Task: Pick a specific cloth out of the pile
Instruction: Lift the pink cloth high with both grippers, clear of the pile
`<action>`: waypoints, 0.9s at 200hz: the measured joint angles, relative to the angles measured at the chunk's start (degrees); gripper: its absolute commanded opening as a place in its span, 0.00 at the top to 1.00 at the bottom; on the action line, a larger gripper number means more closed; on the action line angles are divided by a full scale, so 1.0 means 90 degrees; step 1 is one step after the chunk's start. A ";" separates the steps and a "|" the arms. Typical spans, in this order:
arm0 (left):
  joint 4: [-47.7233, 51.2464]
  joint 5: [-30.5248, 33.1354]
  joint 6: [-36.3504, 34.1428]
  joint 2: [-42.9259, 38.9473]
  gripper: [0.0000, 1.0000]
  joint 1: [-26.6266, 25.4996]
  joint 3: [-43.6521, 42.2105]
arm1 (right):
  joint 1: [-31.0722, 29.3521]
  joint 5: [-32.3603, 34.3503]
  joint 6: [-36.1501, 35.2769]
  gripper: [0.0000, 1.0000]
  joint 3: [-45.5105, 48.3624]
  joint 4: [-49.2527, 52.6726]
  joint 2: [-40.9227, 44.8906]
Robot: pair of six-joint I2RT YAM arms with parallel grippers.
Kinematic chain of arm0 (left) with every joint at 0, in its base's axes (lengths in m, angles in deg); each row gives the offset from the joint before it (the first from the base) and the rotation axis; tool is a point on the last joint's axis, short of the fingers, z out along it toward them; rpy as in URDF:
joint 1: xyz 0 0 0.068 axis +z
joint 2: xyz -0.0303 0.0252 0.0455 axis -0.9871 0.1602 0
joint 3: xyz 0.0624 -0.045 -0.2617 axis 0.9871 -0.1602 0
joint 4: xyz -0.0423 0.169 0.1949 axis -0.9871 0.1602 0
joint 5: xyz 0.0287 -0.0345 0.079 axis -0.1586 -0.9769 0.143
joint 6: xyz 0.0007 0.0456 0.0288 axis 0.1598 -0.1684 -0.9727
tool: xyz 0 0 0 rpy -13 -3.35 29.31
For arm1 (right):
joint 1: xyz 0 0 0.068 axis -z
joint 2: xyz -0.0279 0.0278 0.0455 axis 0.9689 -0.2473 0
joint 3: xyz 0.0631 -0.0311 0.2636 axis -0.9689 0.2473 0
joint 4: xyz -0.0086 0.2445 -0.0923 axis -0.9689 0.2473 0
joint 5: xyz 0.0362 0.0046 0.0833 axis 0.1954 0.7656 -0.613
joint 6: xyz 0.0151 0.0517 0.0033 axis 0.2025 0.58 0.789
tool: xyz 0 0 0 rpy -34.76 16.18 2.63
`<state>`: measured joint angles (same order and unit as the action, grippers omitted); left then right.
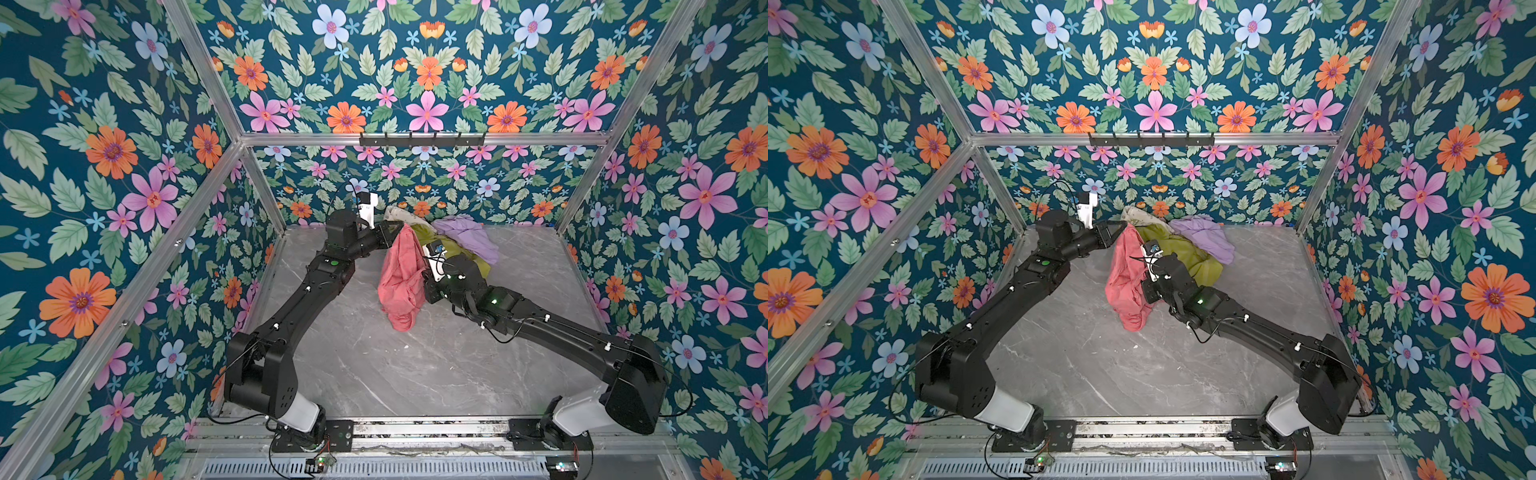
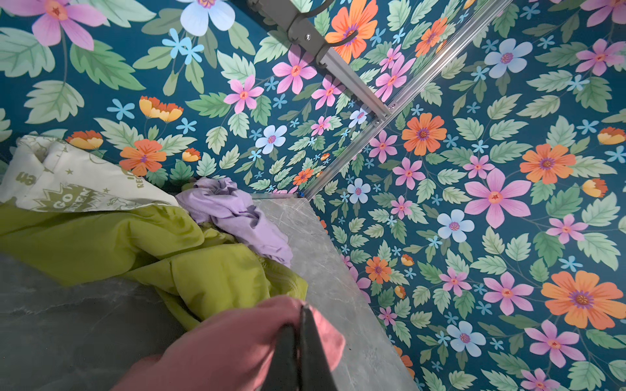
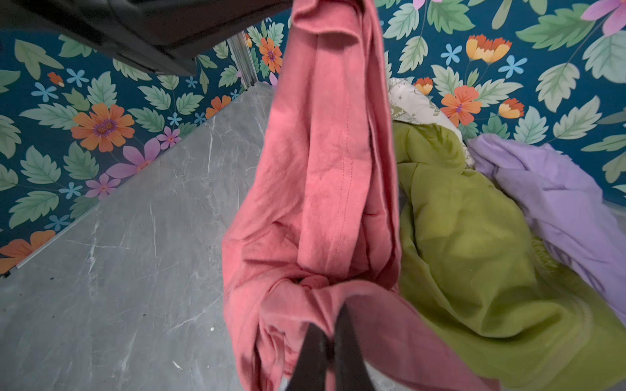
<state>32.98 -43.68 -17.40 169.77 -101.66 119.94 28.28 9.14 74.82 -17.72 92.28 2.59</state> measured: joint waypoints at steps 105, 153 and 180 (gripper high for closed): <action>0.0333 0.0049 -0.0248 -0.0425 1.00 -0.0002 0.0323 | 0.0019 0.0078 -0.0313 1.00 -0.0733 0.0153 0.0056; 0.0333 0.0051 -0.0245 -0.0508 1.00 -0.0002 0.0359 | 0.0022 0.0158 -0.0466 1.00 -0.0899 0.0185 0.0134; 0.0333 0.0049 -0.0245 -0.0622 1.00 -0.0002 0.0359 | 0.0022 0.0172 -0.0515 1.00 -0.0959 0.0185 0.0236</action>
<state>35.98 -43.24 -19.61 164.18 -101.69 123.18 28.48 10.69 70.19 -26.35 93.94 4.71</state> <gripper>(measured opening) 0.050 0.054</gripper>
